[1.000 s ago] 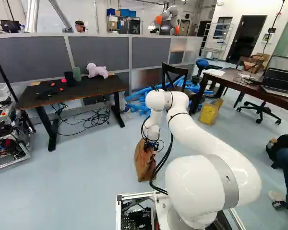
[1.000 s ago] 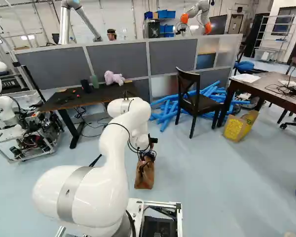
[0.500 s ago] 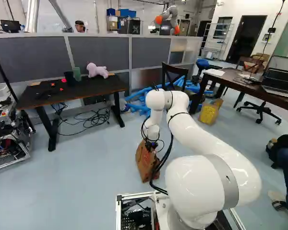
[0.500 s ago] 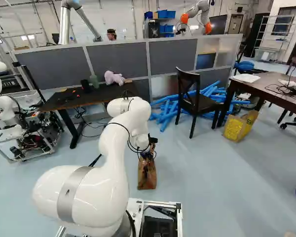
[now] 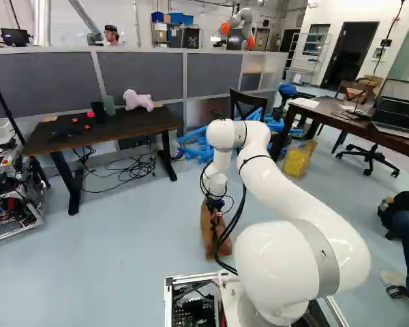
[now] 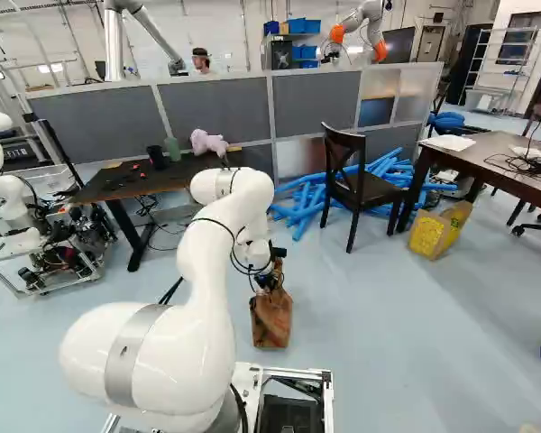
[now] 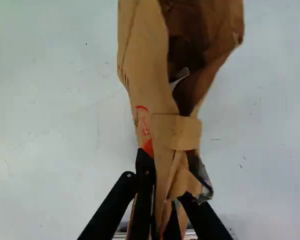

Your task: Pick up the bag on the ground and place it on the table

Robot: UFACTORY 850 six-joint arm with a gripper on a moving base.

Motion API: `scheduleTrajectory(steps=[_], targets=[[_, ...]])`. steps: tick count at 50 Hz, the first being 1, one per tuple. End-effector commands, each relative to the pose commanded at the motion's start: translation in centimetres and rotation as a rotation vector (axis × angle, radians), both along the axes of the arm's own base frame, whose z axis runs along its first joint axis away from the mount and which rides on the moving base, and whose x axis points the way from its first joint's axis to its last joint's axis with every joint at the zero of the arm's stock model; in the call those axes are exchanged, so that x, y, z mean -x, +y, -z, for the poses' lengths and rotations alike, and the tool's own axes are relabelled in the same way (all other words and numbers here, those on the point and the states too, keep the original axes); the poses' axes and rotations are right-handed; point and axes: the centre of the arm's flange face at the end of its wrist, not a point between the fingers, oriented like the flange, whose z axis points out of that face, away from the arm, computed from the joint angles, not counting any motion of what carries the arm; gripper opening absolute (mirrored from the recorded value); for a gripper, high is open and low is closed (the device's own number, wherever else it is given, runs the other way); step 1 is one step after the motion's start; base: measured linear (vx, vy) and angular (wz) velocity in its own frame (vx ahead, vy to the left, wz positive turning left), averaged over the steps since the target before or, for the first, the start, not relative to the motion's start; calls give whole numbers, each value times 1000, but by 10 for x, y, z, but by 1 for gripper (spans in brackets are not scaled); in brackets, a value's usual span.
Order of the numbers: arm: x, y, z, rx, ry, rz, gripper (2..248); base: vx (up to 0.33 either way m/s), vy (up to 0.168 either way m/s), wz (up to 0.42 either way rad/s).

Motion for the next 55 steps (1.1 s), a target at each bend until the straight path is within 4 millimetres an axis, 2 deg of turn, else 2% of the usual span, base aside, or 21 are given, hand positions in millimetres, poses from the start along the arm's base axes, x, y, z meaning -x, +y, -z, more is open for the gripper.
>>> scheduleTrajectory(steps=[55], targets=[[64, 15, -84, 2, 56, -48, 21, 0, 0, 0]])
